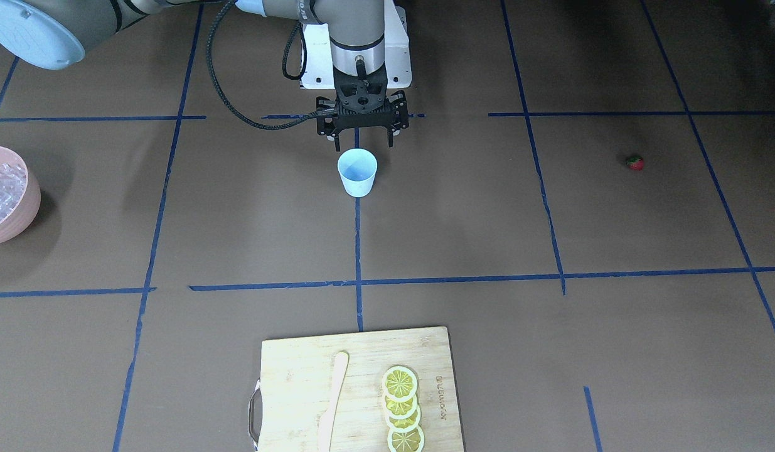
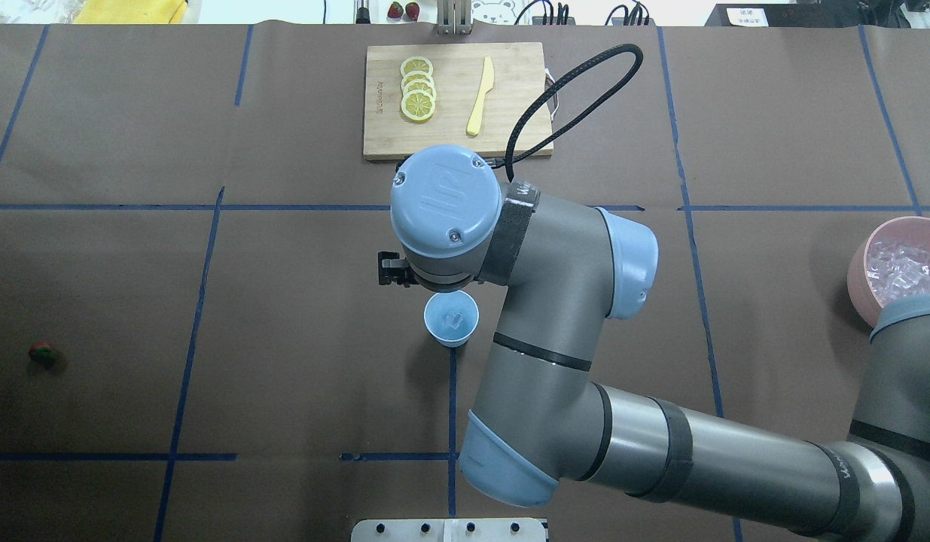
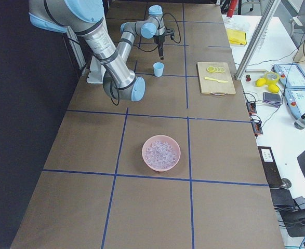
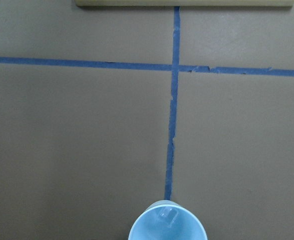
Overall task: Put ice and strawberries in cup
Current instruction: 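Move the right gripper back to the pink bowl, then lower the right gripper into the bowl of ice cubes, then grasp another ice cube with the right gripper and lift it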
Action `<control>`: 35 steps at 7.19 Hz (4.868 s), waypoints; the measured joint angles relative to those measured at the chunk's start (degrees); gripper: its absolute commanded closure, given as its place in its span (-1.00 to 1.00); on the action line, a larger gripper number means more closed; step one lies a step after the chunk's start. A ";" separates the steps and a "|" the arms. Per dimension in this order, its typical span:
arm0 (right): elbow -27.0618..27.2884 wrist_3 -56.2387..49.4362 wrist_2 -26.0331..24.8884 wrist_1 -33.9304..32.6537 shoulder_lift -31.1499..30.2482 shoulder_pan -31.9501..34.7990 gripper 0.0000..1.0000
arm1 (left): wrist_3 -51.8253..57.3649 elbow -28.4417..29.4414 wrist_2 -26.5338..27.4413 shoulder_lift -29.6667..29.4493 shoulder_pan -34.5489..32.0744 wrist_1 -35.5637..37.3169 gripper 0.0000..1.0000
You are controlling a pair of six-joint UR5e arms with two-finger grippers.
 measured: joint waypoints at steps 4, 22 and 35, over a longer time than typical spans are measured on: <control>14.13 -16.96 9.52 1.39 -16.94 11.98 -0.97 | 0.04 0.73 0.00 0.22 -0.03 -0.70 -1.00; 1.69 -66.61 29.59 36.61 -58.95 41.26 -0.82 | -0.05 -0.07 -0.08 0.97 -0.12 -0.71 -1.00; -0.46 -66.93 27.77 36.71 -58.84 37.57 0.88 | -0.10 -0.08 -0.08 0.97 -0.12 -0.71 -1.00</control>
